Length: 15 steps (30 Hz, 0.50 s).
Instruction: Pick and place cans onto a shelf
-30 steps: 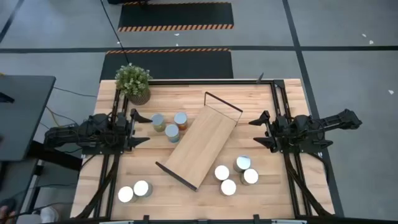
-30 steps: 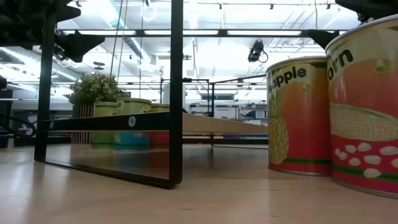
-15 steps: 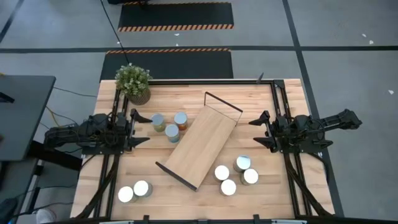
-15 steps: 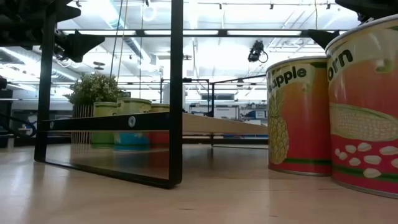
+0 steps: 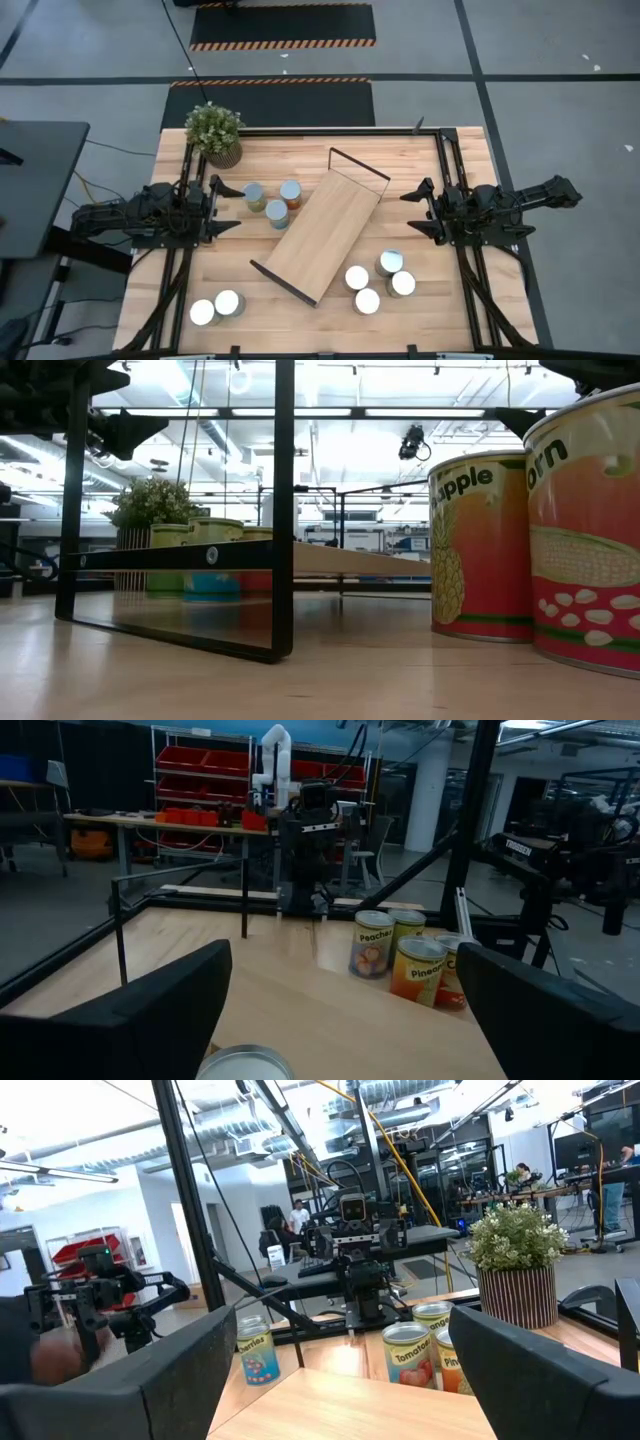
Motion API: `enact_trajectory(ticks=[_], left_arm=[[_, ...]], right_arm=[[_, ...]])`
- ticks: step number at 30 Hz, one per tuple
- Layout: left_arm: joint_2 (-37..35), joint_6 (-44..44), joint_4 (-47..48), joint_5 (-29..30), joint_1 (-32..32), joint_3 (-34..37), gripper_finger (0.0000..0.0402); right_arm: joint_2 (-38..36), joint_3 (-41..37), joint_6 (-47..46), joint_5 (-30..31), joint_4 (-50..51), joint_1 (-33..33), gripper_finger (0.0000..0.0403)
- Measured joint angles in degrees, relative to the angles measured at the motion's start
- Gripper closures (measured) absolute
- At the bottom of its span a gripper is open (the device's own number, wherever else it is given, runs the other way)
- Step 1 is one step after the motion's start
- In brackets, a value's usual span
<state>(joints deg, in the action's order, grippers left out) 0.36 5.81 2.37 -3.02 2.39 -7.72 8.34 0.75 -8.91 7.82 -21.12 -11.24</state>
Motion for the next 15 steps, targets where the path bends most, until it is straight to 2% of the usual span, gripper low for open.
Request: enact_trajectory(ticks=[15], left_arm=[[0.0,0.0,0.0,0.0,0.0,0.0,0.001]], right_arm=[[0.0,0.0,0.0,0.0,0.0,0.0,0.003]])
